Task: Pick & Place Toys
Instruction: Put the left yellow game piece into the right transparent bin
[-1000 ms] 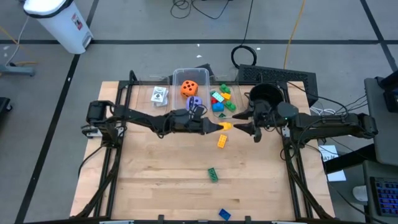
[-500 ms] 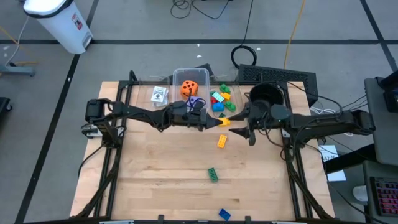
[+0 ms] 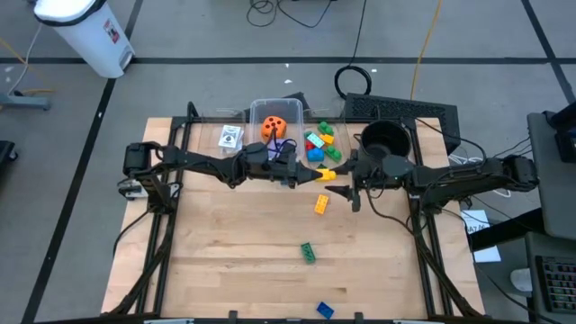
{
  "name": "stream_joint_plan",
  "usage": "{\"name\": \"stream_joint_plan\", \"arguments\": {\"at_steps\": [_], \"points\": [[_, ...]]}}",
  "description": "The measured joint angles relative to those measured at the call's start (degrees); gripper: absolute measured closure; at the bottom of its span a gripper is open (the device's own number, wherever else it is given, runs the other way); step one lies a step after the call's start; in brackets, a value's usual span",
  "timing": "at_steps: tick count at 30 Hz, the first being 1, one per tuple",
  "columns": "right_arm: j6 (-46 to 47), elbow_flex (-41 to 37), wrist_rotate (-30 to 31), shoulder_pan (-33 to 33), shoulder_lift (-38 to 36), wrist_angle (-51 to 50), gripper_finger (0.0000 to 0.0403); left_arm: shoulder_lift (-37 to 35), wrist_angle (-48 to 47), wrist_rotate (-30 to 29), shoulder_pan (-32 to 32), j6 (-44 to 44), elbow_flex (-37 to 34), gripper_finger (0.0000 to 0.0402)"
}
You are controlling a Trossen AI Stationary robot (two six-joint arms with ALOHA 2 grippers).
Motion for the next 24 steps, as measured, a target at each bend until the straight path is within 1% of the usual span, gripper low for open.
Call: {"name": "stream_joint_plan", "arguments": {"at_steps": [6,9,14,16,19,24], "points": [[0.0,0.0,-0.1,0.0,0.0,5.0,0.0187,0.0,-0.3,0.4,0.0,-0.1,0.0,0.0389],[0.0,0.0,-0.2,-0.4,0.0,5.1,0.0188,0.0,-0.3,0.4,0.0,-0.1,0.0,0.0397],[0.0,0.0,-0.4,-0.4,0.0,4.9,0.0189,0.0,-0.3,0.4,-0.1,-0.2,0.0,0.0388],[0.0,0.0,-0.4,-0.4,0.0,4.9,0.0193,0.0,-0.3,0.4,-0.1,-0.2,0.0,0.0393],[0.0,0.0,-0.4,-0.4,0.0,4.9,0.0209,0.0,-0.3,0.4,-0.3,-0.2,0.0,0.0396],[0.0,0.0,-0.6,-0.4,0.2,4.9,0.0250,0.0,-0.3,0.4,-0.5,-0.2,0.0,0.0386]]}}
